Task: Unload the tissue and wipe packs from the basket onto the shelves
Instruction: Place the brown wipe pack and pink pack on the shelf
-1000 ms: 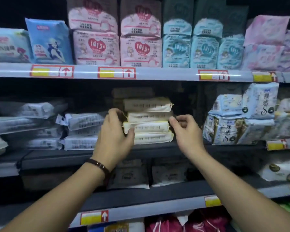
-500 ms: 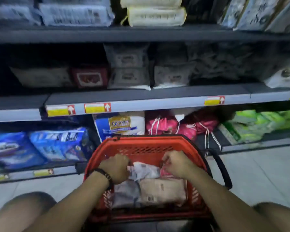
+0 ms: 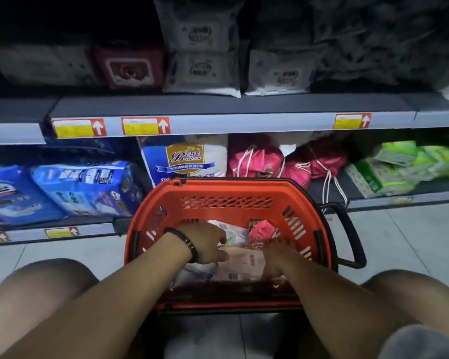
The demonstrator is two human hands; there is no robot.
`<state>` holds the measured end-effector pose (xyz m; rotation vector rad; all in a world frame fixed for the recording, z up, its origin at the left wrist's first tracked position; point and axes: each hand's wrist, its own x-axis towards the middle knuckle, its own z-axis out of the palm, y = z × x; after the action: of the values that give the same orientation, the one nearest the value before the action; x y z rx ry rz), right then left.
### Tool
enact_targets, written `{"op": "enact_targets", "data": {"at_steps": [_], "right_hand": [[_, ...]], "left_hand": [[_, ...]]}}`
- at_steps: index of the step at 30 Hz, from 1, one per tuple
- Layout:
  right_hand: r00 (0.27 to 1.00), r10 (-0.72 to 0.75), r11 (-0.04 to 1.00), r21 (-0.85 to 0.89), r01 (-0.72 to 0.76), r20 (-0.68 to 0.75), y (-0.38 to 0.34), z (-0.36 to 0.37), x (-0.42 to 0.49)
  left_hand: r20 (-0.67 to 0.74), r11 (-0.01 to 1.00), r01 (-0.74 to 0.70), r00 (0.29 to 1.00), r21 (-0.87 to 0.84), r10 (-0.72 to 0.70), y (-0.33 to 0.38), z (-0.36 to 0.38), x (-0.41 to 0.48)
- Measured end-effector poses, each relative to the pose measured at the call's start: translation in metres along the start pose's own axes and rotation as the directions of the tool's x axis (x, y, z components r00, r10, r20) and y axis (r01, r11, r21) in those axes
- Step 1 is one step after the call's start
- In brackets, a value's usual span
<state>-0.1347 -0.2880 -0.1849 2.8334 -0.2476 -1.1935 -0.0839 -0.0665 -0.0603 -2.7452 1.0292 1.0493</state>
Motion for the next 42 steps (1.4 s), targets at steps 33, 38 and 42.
{"op": "enact_targets", "data": {"at_steps": [33, 38, 42], "right_hand": [[0.931, -0.363, 0.262, 0.954, 0.144, -0.041, 0.044, -0.129, -0.112], [0.916, -0.362, 0.038, 0.979, 0.199, -0.172, 0.017, -0.158, -0.12], [0.884, -0.321, -0.305, 0.921, 0.244, -0.34, 0.001, -0.176, -0.127]], "left_hand": [[-0.064, 0.022, -0.062, 0.987, -0.998, -0.145, -0.033, -0.016, -0.055], [-0.207, -0.228, -0.301, 0.909, -0.926, -0.362, -0.03, -0.027, -0.071], [-0.293, -0.269, -0.48, 0.802, -0.835, -0.521, -0.048, -0.04, -0.09]]}}
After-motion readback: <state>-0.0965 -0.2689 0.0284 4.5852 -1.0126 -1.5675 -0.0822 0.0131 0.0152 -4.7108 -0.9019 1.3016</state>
